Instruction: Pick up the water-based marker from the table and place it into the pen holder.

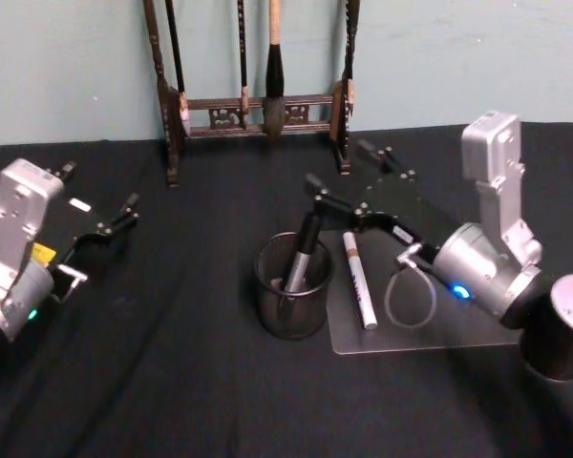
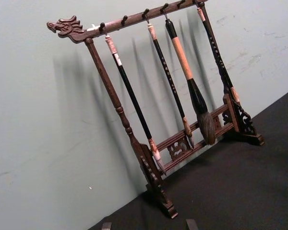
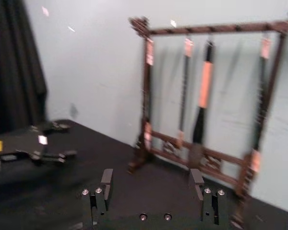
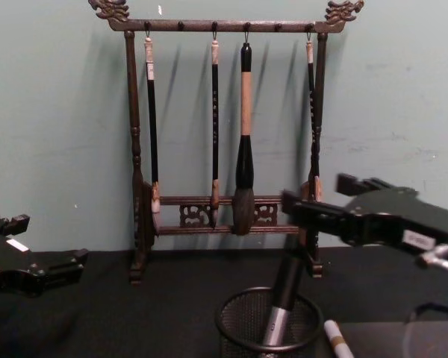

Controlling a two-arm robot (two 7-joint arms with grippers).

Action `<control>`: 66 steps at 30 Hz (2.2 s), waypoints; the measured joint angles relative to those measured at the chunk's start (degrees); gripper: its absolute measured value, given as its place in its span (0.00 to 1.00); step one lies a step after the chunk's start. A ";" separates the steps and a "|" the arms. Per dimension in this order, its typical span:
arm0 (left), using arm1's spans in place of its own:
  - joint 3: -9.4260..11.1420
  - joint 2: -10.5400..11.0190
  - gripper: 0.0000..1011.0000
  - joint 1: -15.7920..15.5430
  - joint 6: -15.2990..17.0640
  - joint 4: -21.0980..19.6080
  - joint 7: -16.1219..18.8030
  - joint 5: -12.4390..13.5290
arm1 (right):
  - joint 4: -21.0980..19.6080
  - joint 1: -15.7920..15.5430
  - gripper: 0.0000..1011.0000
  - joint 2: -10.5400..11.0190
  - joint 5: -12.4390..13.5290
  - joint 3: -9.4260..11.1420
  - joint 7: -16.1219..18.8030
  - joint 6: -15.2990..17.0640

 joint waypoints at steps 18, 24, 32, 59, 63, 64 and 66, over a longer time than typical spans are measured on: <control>0.00 0.00 0.99 0.00 0.00 0.00 0.00 0.00 | -3.01 -0.50 0.99 4.50 -3.07 1.82 -5.48 19.76; 0.00 0.00 0.99 0.00 0.00 0.00 0.00 0.00 | -1.46 0.75 0.99 4.43 -5.05 0.55 -5.50 24.42; 0.00 0.00 0.99 0.00 0.00 0.00 0.00 0.00 | 1.90 2.89 0.99 2.67 -7.29 -0.69 -5.64 28.07; 0.00 0.00 0.99 0.00 0.00 0.00 0.00 0.00 | 9.39 7.09 0.99 -2.87 -12.56 -2.71 -4.52 30.51; 0.00 0.00 0.99 0.00 0.00 0.00 0.00 0.00 | 9.43 6.93 0.99 -3.11 -12.95 -2.37 -4.24 30.62; 0.00 0.00 0.99 0.00 0.00 0.00 0.00 0.00 | 9.43 6.88 0.99 -3.15 -13.01 -2.29 -4.16 30.64; 0.00 0.00 0.99 0.00 0.00 0.00 0.00 0.00 | 9.43 6.74 0.99 -3.19 -13.10 -2.12 -4.04 30.69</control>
